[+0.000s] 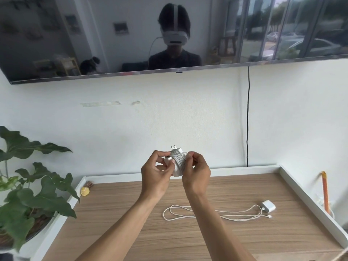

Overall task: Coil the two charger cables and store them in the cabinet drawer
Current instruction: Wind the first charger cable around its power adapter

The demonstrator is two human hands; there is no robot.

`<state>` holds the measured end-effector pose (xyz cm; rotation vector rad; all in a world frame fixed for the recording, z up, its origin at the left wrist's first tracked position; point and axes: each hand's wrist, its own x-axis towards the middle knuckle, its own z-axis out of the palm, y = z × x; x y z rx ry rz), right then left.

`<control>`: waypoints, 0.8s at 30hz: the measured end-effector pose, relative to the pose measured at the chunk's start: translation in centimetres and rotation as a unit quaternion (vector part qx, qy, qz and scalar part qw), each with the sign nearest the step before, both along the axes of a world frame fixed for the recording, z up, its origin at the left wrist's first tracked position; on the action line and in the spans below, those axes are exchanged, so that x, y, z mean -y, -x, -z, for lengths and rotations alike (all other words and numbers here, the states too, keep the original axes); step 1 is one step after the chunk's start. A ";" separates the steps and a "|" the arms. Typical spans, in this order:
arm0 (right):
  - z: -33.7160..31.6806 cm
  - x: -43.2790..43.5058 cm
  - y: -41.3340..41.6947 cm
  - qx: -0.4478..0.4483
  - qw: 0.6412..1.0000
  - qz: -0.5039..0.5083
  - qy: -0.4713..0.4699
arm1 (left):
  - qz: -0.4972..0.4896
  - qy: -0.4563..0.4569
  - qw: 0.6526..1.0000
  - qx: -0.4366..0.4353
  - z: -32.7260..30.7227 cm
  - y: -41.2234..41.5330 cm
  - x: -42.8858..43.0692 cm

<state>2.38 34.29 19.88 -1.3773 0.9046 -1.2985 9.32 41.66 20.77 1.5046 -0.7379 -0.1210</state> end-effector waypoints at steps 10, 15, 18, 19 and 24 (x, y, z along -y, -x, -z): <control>1.8 -0.6 -0.6 0.019 0.999 -0.002 -0.042 | -0.016 -0.003 1.000 0.017 1.0 0.1 0.1; 2.2 -1.4 -0.3 -0.010 0.999 -0.040 0.017 | -0.033 -0.003 0.999 0.008 0.9 -0.8 0.1; 2.4 -1.2 -0.1 -0.034 0.996 -0.070 0.040 | -0.033 -0.012 0.999 0.011 1.2 -1.4 0.0; 2.4 -1.1 0.0 -0.037 0.995 -0.081 0.039 | -0.030 -0.011 0.999 0.007 1.2 -1.4 -0.1; 2.1 -0.7 0.2 -0.045 0.988 -0.130 0.074 | -0.016 -0.011 1.000 0.002 1.0 -1.9 -0.3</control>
